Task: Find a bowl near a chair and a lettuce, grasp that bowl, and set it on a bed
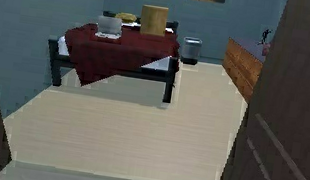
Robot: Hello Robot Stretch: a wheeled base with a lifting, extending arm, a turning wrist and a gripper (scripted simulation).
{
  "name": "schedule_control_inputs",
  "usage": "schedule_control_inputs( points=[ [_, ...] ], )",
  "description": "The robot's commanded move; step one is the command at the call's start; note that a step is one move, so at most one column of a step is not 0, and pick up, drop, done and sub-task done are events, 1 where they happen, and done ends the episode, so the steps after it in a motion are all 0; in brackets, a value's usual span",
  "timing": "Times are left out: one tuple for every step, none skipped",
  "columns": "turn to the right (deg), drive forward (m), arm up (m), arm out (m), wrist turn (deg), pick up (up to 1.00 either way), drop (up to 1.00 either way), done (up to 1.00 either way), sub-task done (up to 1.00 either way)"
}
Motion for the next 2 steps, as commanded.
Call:
schedule_control_inputs(
  points=[
    [3.0,0.0,0.0,0.0,0.0,0.0,0.0,0.0,0.0],
    [0.0,1.0,0.0,0.0,0.0,0.0,0.0,0.0,0.0]
  ],
)
